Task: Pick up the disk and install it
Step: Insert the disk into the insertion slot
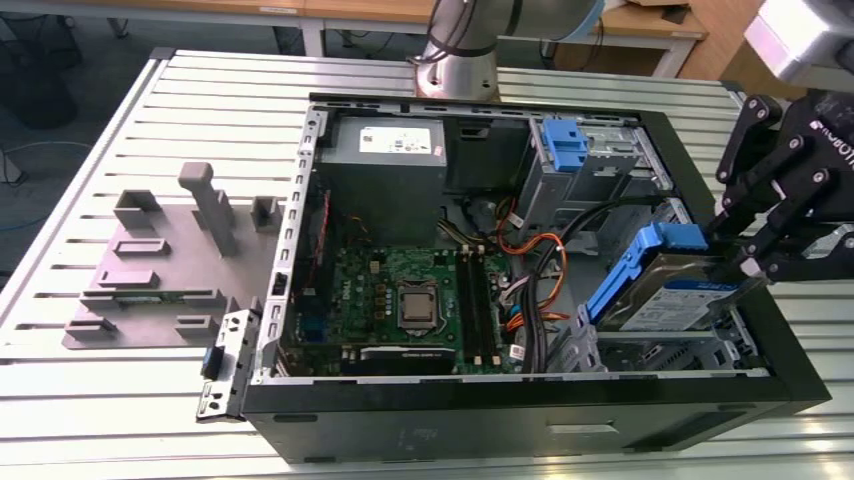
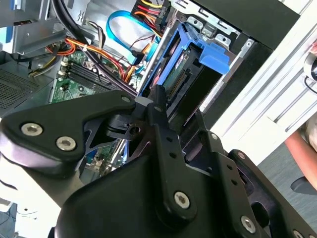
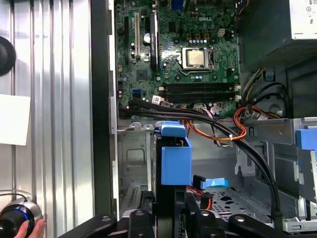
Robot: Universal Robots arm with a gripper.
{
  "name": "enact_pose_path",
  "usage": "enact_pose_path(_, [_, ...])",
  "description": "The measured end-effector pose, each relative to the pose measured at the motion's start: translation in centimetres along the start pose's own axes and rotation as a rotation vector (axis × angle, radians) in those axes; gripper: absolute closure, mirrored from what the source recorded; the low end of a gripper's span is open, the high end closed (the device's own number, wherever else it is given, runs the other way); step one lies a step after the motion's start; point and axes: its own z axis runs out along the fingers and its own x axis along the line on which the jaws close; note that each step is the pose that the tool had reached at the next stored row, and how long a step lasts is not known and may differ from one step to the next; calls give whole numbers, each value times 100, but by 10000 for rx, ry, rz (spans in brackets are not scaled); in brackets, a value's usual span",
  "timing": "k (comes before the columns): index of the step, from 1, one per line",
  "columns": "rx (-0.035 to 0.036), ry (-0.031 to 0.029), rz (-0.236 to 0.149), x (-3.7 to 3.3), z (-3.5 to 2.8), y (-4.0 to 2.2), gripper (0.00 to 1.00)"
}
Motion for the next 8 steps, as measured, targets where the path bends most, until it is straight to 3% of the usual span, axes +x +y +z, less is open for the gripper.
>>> enact_pose_path(8, [7, 2, -1, 6, 146, -3, 65])
